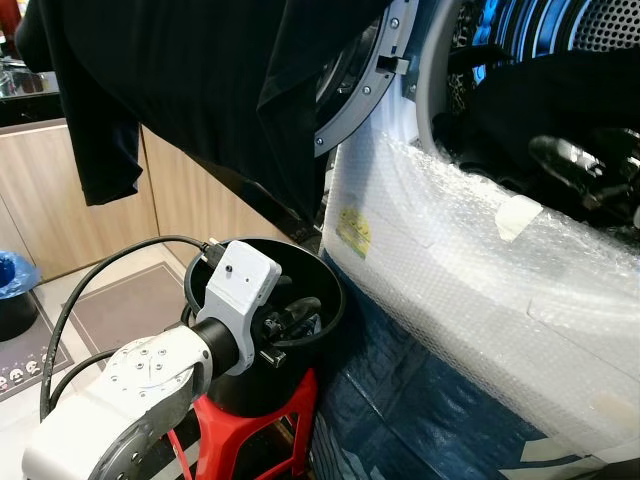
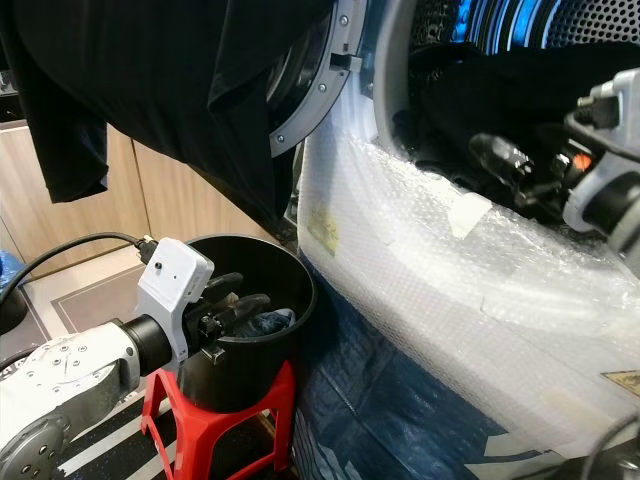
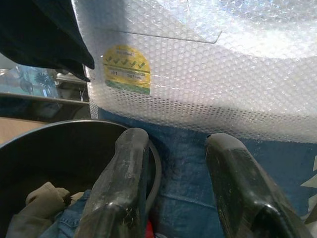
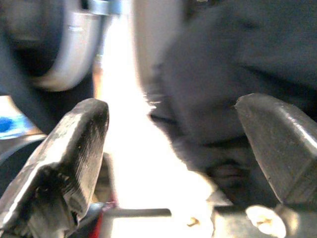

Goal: Clothes washing

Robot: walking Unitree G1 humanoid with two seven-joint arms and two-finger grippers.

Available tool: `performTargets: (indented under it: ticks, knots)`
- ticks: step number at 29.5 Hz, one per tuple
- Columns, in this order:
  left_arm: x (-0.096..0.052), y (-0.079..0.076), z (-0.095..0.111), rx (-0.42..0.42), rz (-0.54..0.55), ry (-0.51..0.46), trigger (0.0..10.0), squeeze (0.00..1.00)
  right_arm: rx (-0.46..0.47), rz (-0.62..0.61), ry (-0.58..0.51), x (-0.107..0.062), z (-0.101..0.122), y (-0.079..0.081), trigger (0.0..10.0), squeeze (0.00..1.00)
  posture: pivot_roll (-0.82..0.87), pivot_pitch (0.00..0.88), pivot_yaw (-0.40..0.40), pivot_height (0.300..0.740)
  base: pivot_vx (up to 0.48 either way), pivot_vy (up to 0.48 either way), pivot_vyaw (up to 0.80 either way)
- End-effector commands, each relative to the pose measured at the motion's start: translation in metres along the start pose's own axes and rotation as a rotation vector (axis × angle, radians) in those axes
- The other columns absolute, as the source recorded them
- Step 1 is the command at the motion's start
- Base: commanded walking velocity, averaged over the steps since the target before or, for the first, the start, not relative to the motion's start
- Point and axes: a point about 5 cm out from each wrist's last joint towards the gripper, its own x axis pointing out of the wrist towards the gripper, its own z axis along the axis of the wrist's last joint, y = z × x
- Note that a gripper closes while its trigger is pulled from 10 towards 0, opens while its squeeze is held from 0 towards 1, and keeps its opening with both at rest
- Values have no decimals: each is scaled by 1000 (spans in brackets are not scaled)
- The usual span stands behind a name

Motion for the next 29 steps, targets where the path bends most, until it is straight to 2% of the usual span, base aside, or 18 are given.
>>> performTargets:
  ticks: [1,2,4,7,10,13,17,25,26,27,29]
  knots:
    - [-3,-5,2,5,-27,-8,10000,0,22,77,-14,-7,5,6,10000,0,7,0,-173,740,0,0,0]
    - [-3,-5,2,5,-27,-8,10000,0,22,77,-14,-7,5,6,10000,0,7,0,-173,740,0,0,0]
    - [-3,-5,2,7,-29,-7,10000,0,39,216,-24,-4,3,22,10000,0,7,0,-169,740,0,0,0]
    - [-3,-4,2,9,-31,-5,10000,0,34,281,-43,5,2,36,10000,0,7,0,-167,740,0,0,0]
    - [-2,-4,3,18,-27,-5,10000,0,98,349,-57,26,-4,56,10000,0,13,7,-168,740,0,0,0]
    - [-3,-4,3,19,-24,-5,10000,0,126,368,-64,34,-6,63,10000,0,19,8,-169,740,0,0,0]
    - [-5,-5,3,15,-14,0,10000,0,186,425,-67,58,-12,81,10000,0,41,16,-173,740,0,0,0]
    - [-7,-5,2,13,-6,6,10000,0,227,409,-85,82,-11,84,10000,0,56,32,-178,740,0,0,0]
    - [-9,-4,1,13,9,13,10000,0,242,369,-90,93,-10,77,10000,0,64,40,-182,740,0,0,0]
    - [-9,-4,1,13,9,13,10000,0,242,369,-90,93,-10,77,10000,0,64,40,-182,740,0,0,0]
    - [-13,-5,0,4,23,21,10000,0,248,300,-101,102,-11,63,10000,0,81,49,-186,740,0,0,0]
